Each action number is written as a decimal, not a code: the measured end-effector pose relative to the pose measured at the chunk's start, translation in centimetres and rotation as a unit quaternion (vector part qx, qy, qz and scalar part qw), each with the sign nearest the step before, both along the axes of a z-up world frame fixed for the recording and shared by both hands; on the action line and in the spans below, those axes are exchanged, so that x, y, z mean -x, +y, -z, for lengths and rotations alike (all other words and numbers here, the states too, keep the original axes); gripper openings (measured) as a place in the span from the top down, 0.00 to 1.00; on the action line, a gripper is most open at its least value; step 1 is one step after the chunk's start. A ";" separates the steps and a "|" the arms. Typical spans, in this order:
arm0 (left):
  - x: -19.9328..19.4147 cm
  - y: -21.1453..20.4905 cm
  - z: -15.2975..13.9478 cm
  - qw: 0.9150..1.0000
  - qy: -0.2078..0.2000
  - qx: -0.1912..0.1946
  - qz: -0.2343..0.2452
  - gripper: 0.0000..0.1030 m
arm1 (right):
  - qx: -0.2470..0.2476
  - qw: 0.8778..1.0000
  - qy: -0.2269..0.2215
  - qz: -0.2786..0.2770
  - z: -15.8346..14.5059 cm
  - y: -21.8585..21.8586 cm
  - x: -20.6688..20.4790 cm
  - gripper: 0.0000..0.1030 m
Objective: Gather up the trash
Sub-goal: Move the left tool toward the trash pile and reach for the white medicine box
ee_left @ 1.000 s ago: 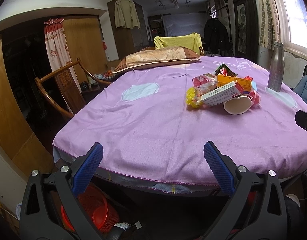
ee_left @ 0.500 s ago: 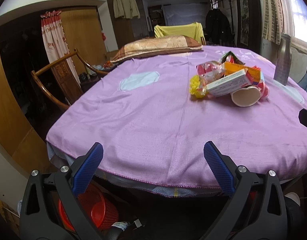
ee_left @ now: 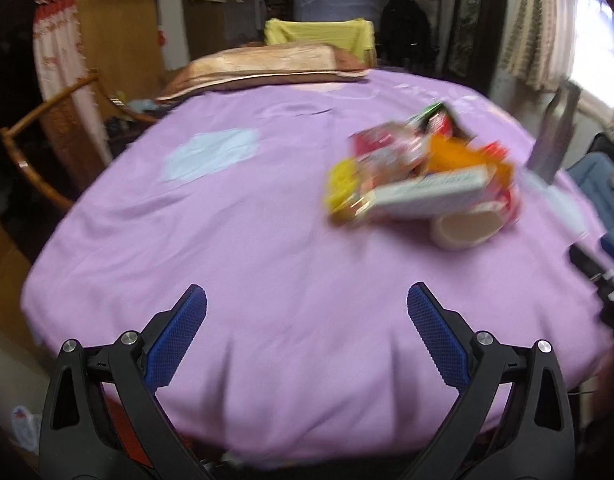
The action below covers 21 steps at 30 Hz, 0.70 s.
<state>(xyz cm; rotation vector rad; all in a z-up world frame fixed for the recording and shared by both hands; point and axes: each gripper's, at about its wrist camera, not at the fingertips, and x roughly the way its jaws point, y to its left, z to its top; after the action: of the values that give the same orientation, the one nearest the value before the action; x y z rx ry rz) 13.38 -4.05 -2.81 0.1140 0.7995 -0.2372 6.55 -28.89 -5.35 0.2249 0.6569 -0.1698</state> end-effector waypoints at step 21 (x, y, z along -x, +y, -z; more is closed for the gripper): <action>-5.6 5.5 0.8 0.992 0.015 0.039 -0.122 0.06 | -0.018 1.000 -0.010 -0.015 0.8 -1.0 -2.0 0.05</action>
<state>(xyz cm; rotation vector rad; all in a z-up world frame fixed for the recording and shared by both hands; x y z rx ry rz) 19.02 1.45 -3.60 -0.0613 0.8254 -0.0386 8.52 -29.87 -6.13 0.2510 0.6436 -0.1279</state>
